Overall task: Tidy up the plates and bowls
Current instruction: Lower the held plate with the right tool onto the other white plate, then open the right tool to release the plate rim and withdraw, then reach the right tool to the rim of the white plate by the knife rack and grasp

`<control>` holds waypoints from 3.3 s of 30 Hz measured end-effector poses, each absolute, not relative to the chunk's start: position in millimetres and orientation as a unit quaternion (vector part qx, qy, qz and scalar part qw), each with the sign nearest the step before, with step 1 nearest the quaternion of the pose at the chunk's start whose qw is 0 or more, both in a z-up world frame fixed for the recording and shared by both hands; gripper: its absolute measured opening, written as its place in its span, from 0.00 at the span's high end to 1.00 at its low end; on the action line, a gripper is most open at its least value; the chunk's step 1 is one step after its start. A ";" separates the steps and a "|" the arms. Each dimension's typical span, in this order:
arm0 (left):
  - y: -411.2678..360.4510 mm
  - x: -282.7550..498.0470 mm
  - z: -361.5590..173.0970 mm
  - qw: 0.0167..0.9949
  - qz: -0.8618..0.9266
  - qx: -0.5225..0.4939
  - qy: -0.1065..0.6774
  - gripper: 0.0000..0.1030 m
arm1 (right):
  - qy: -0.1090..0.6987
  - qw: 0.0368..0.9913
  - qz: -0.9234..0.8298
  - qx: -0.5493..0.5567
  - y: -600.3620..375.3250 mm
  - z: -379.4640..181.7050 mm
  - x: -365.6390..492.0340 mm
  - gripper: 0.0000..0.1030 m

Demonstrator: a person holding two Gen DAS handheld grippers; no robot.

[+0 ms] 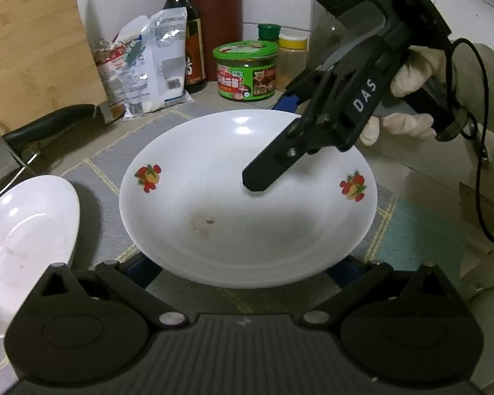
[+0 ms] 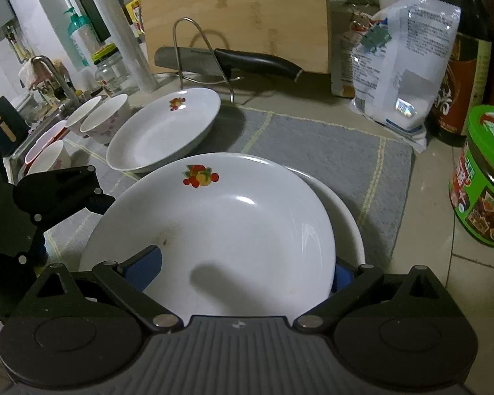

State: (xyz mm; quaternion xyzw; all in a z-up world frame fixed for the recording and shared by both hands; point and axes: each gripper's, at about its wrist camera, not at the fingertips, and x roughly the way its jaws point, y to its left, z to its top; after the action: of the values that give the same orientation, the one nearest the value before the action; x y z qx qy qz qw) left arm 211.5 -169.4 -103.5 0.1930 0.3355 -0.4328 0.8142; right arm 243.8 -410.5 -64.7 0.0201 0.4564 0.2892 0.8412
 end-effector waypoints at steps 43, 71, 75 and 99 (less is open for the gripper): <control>-171.6 212.1 -103.3 0.817 -0.425 0.181 0.346 0.00 | 0.483 0.848 0.220 0.001 -406.2 -51.9 218.7 0.00; -172.7 205.6 -104.3 0.825 -0.418 0.190 0.329 0.01 | 0.492 0.855 0.160 -0.035 -406.6 -48.9 208.4 0.00; -169.2 203.5 -102.9 0.831 -0.415 0.178 0.325 0.01 | 0.484 0.861 0.154 -0.039 -407.1 -44.7 204.3 0.00; -20.2 150.6 -69.2 0.914 -0.263 0.103 0.293 0.01 | 0.403 0.897 0.180 -0.026 -275.6 -15.0 176.2 0.00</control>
State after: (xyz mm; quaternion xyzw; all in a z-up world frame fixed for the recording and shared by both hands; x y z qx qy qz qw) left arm 150.5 -20.2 -69.2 0.1026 0.2927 -0.2632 0.9135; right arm 176.2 -275.6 -15.0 -0.0265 0.4029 0.1797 0.8971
